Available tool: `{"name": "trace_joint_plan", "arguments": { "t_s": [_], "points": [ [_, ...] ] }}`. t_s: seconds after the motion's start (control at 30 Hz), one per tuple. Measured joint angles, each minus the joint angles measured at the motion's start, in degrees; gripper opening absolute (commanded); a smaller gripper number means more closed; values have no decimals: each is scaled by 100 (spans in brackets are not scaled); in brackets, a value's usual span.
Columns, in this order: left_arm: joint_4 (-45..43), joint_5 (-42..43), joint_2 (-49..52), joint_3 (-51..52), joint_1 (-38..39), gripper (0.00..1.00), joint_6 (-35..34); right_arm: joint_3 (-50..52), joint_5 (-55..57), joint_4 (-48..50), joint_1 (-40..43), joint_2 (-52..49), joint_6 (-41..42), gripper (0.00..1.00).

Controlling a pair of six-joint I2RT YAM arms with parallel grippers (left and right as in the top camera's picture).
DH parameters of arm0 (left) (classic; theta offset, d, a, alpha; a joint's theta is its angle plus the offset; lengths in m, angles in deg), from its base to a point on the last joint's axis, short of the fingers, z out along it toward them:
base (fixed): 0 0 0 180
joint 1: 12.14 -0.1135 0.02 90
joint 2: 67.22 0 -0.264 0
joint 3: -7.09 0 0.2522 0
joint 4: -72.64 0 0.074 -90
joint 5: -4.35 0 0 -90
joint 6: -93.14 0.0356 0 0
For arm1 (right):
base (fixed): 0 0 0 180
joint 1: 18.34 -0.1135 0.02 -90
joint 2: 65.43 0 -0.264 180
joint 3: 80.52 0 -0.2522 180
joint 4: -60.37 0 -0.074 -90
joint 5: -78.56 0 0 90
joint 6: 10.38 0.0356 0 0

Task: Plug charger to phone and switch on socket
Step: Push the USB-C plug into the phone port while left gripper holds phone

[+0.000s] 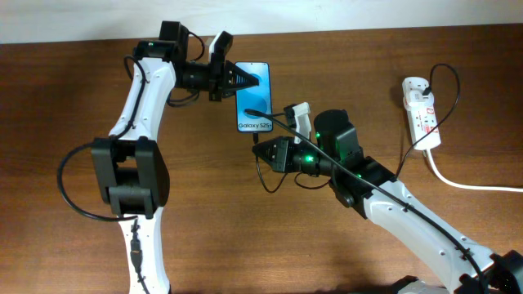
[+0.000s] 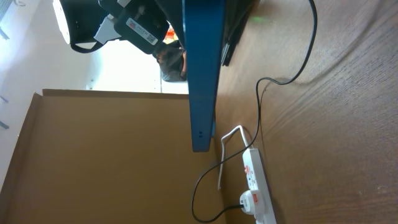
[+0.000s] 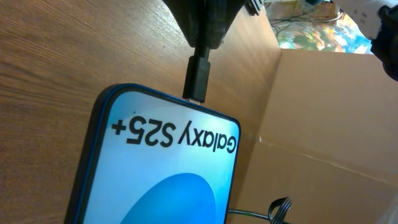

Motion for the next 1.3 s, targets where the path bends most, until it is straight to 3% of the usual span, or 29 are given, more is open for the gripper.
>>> {"name": "trace_joint_plan", "arguments": {
  "t_s": [0.23,0.33,0.43,0.5,0.67,0.7,0.87,1.03,1.3],
  "points": [
    [-2,0,0,0,7,0,0,0,-20,0,7,0,0,4],
    [0,0,0,0,7,0,0,0,-46,-2,13,0,4,9],
    [37,-46,0,0,61,0,9,-2,31,-39,140,24,4,42],
    [42,-46,0,0,133,0,7,-2,149,-79,192,33,9,48],
    [-2,-79,0,0,160,0,7,-2,164,-68,208,33,0,82],
    [-20,-269,0,0,160,0,7,-2,166,-63,210,33,28,84],
    [-17,-1585,0,0,155,0,7,-2,116,-299,503,33,-2,86],
    [24,-2229,0,125,157,0,332,-44,358,-1488,739,52,-306,86],
    [-212,-2518,857,197,155,0,350,-52,955,-2288,739,63,-435,87]
  ]
}}
